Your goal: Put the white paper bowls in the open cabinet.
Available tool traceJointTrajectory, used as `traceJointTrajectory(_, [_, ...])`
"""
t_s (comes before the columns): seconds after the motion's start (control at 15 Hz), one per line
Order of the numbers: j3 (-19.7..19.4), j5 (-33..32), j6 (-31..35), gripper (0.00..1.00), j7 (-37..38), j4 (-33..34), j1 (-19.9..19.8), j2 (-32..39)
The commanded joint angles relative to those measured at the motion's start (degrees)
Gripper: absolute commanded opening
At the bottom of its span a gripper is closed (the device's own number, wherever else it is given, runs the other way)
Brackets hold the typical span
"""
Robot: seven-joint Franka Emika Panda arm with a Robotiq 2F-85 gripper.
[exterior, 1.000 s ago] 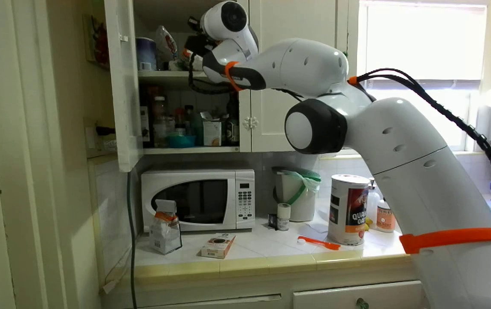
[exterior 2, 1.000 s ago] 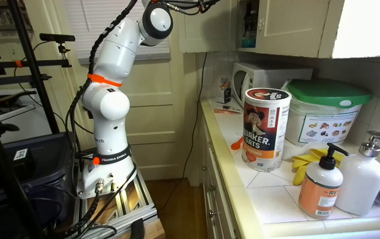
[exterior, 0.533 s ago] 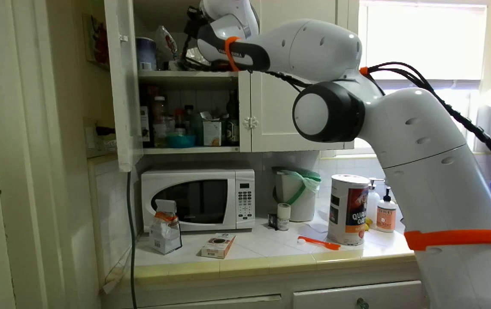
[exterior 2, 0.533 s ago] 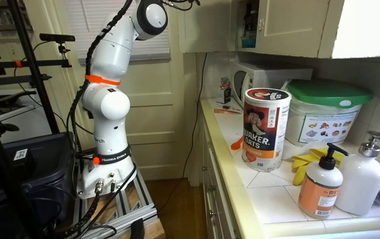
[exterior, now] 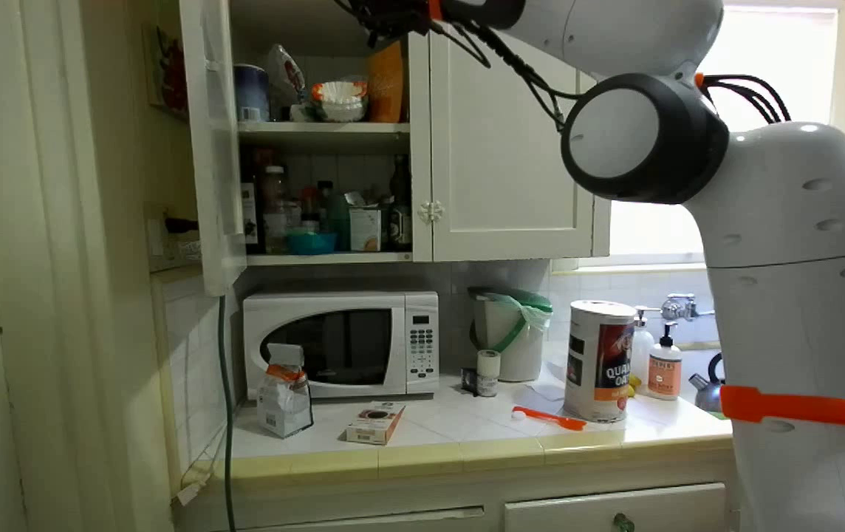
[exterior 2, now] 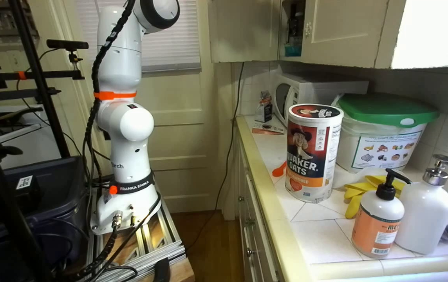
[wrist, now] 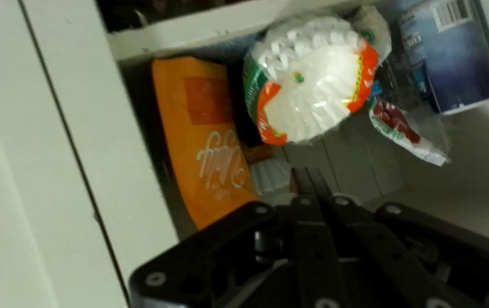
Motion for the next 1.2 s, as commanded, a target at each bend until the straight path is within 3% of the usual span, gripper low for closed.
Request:
traceJointTrajectory(0.0, [1.45,3.28,-15.40,0.00,-2.38,-1.61,0.91,-6.07])
traceJointTrajectory(0.47, [2.68,16.13,-37.66,0.00,5.47,-1.80,0.73,-11.53])
traceJointTrajectory(0.53, [2.63,17.03,-39.81,0.26,7.18,-1.58,0.77,-11.90])
traceJointTrajectory(0.6, [2.49,17.78,-41.15,0.27,8.56,-1.66,0.66,-12.42])
traceJointTrajectory(0.93, [0.33,26.35,-43.28,0.63,13.34,-2.92,-0.47,-15.52])
traceJointTrajectory(1.13, [-2.49,32.30,-43.47,0.85,11.08,-5.53,-1.27,-18.18])
